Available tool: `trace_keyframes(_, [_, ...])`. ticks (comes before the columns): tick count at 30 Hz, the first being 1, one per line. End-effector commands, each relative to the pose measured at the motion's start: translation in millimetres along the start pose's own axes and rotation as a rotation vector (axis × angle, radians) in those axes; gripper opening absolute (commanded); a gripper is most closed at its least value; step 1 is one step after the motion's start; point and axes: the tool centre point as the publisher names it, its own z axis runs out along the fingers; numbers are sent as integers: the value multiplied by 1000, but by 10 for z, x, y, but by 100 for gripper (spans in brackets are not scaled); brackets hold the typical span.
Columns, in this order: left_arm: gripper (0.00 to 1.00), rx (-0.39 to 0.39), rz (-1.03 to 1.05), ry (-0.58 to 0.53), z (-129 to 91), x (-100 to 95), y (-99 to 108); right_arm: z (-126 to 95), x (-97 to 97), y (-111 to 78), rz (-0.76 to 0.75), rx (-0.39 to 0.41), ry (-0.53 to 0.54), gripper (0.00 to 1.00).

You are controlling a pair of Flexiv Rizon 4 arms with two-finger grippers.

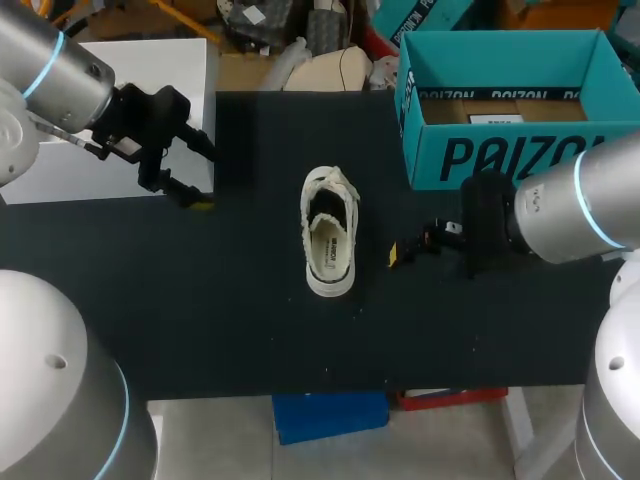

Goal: Take the shoe out of the shoebox, open the shoe tongue, remove and reinsert the insole, then place the shoe into the shoebox

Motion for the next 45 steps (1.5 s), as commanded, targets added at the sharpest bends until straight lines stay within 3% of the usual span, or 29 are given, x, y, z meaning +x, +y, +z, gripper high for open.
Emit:
trace_keyframes(1, [100, -1, 1, -2, 15, 2, 5, 71, 98, 157, -56, 13, -136, 100])
trace_keyframes(5, [100, -1, 1, -2, 15, 2, 5, 191, 133, 359, -113, 1, -261, 100])
trace_keyframes(8, [100, -1, 1, -2, 15, 2, 5, 284, 117, 541, -127, -22, -291, 100])
trace_keyframes(24, [100, -1, 1, -2, 15, 2, 5, 284, 117, 541, -127, -22, -291, 100])
trace_keyframes(33, [100, -1, 1, -2, 15, 2, 5, 575, -44, 799, -139, 89, -298, 100])
trace_keyframes(45, [100, -1, 1, -2, 15, 2, 5, 835, -126, 1204, -167, 144, -368, 100])
